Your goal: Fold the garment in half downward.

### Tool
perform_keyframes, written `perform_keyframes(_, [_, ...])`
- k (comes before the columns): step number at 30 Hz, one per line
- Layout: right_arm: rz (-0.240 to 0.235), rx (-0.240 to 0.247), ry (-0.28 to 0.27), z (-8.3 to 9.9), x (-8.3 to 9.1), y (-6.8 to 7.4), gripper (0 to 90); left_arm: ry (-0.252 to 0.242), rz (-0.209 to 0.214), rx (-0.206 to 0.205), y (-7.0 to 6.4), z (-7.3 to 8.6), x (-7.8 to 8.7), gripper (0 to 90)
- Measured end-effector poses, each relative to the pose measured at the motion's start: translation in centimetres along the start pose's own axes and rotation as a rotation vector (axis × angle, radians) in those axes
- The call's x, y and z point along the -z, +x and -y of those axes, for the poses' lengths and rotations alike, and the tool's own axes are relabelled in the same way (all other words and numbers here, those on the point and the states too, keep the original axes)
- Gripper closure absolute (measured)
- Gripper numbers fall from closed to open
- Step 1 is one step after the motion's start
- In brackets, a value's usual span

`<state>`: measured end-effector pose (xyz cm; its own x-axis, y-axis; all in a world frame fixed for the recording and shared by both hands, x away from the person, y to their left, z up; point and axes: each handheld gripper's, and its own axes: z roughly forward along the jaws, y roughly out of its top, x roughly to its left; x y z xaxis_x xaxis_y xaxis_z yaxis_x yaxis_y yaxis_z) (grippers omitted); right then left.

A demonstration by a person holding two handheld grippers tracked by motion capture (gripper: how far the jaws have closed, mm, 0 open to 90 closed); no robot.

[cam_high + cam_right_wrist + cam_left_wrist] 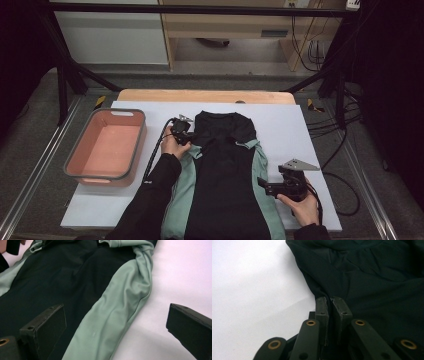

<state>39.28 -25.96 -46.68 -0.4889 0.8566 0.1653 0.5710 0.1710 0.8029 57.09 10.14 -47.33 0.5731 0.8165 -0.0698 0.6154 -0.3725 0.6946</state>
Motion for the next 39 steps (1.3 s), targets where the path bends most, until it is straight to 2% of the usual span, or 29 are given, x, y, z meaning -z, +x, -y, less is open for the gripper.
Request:
perform_keyframes(7, [0.016, -0.003, -0.017, -1.0, -0.1, -0.4, 3.4, -0.003, 0.010, 0.005, 0.2, 0.0, 0.0, 82.1])
perform_keyframes(18, [0.046, 0.003, -0.042, -4.0, -0.8, -1.5, 5.2, -0.007, 0.013, -0.001, 0.2, 0.1, 0.0, 82.2])
perform_keyframes(25, [0.061, -0.011, -0.076, -6.1, -1.2, -2.5, 6.7, -0.014, 0.023, 0.003, 0.3, 0.2, 0.0, 82.2])
perform_keyframes(28, [0.071, -0.012, -0.082, -7.0, -1.8, -3.0, 7.7, -0.015, 0.022, 0.001, 0.3, 0.2, 0.0, 82.2])
perform_keyframes(33, [0.087, 0.005, -0.047, -8.2, -3.6, -3.8, 9.8, -0.017, 0.025, 0.000, 0.4, 0.2, 0.0, 82.3])
perform_keyframes(39, [0.099, -0.002, -0.004, -9.0, -6.0, -4.6, 10.3, -0.018, 0.026, -0.002, 0.4, 0.2, -0.1, 82.3])
